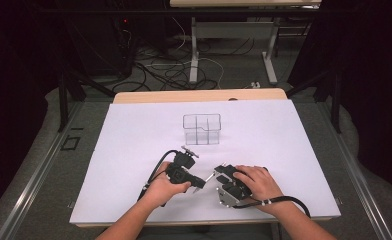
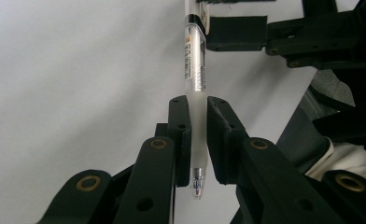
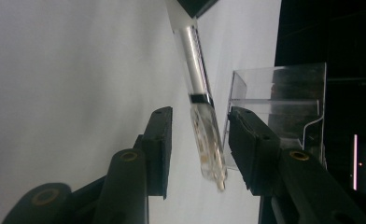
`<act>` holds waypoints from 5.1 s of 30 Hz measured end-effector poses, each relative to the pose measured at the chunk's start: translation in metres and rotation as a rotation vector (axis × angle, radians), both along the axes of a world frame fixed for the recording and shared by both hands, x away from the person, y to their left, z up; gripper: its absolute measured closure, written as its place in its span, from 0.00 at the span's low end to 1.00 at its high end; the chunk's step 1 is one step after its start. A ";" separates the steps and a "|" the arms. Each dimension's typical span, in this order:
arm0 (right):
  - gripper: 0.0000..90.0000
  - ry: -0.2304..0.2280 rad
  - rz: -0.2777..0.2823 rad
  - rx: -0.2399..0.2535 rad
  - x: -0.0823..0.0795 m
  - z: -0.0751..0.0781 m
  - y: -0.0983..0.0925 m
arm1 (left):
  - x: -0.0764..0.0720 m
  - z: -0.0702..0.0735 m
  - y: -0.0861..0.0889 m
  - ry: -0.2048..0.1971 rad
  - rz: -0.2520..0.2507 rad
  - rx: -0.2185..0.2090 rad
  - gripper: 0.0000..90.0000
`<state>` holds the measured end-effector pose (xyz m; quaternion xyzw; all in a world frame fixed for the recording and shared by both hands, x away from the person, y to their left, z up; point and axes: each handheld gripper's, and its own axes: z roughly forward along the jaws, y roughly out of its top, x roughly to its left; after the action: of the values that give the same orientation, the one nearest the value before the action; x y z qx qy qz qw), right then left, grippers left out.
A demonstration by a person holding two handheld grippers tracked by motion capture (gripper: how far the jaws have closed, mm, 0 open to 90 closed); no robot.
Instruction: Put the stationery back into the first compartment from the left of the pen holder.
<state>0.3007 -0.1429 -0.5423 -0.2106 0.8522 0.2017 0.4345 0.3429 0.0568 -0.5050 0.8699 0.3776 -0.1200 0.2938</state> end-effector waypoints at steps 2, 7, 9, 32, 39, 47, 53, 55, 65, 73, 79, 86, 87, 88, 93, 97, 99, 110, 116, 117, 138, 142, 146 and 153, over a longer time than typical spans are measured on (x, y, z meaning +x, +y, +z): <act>0.67 0.009 0.015 -0.039 -0.001 0.000 0.003 | -0.001 0.000 -0.002 0.004 -0.001 -0.003 0.89; 0.72 0.002 0.048 -0.072 -0.005 -0.003 0.011 | -0.003 0.000 -0.007 0.007 -0.017 -0.005 0.89; 0.75 -0.002 0.061 -0.083 -0.007 -0.003 0.013 | -0.004 0.000 -0.008 0.011 -0.018 -0.006 0.89; 0.88 -0.029 0.041 -0.143 -0.009 -0.006 0.013 | -0.001 -0.003 -0.003 0.047 -0.007 -0.060 0.76; 0.88 -0.041 0.040 -0.139 -0.008 -0.005 0.013 | 0.003 0.000 0.005 0.009 0.040 -0.074 0.65; 0.88 -0.040 0.029 -0.132 -0.006 -0.005 0.011 | 0.010 0.002 0.018 -0.049 0.104 -0.056 0.56; 0.88 -0.042 -0.008 -0.091 -0.005 -0.002 0.009 | 0.010 0.008 0.027 -0.152 0.143 -0.045 0.48; 0.88 -0.043 -0.022 -0.065 -0.003 0.001 0.008 | 0.010 0.008 0.030 -0.184 0.149 -0.045 0.45; 0.88 0.080 -0.130 0.292 0.013 0.010 -0.001 | 0.004 0.010 0.052 -0.271 0.212 -0.059 0.39; 0.88 0.260 -0.259 0.565 0.032 0.021 -0.008 | 0.000 0.005 0.070 -0.375 0.201 -0.039 0.26; 0.88 0.406 -0.343 0.800 0.052 0.029 -0.009 | 0.002 0.004 0.078 -0.391 0.226 -0.037 0.17; 0.88 0.544 -0.373 0.987 0.075 0.038 -0.003 | 0.007 0.002 0.087 -0.394 0.300 -0.022 0.12; 0.88 0.554 -0.377 1.002 0.078 0.040 -0.001 | 0.008 0.002 0.088 -0.392 0.309 -0.019 0.11; 0.88 0.566 -0.384 1.019 0.081 0.042 0.000 | 0.009 0.003 0.090 -0.391 0.313 -0.023 0.10; 0.88 0.619 -0.394 1.084 0.096 0.054 0.005 | 0.011 0.004 0.097 -0.404 0.332 -0.015 0.03; 0.88 0.640 -0.408 1.115 0.106 0.062 0.011 | 0.012 0.005 0.102 -0.428 0.343 -0.011 0.00; 0.88 0.648 -0.412 1.128 0.112 0.066 0.015 | 0.012 0.005 0.104 -0.440 0.353 -0.005 0.00; 0.88 0.656 -0.396 1.164 0.135 0.087 0.037 | 0.016 0.004 0.117 -0.470 0.414 -0.013 0.00; 0.88 0.642 -0.404 1.153 0.146 0.094 0.048 | 0.018 0.001 0.125 -0.458 0.454 -0.015 0.00; 0.88 0.638 -0.405 1.158 0.148 0.095 0.050 | 0.018 0.001 0.126 -0.454 0.459 -0.017 0.00; 0.87 0.620 -0.501 1.163 0.179 0.081 0.078 | 0.023 -0.006 0.135 -0.461 0.502 0.010 0.01; 0.87 0.635 -0.521 1.148 0.182 0.075 0.080 | 0.024 -0.007 0.135 -0.469 0.493 0.020 0.01; 0.87 0.665 -0.561 1.127 0.180 0.071 0.084 | 0.024 -0.008 0.135 -0.462 0.485 0.031 0.01; 0.87 0.694 -0.602 1.139 0.179 0.064 0.085 | 0.024 -0.008 0.135 -0.457 0.487 0.031 0.01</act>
<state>0.4795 -0.0577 -0.4787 0.3673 0.7247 0.5405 0.2184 0.3667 0.1913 -0.5135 0.7628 0.5005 0.1578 0.3777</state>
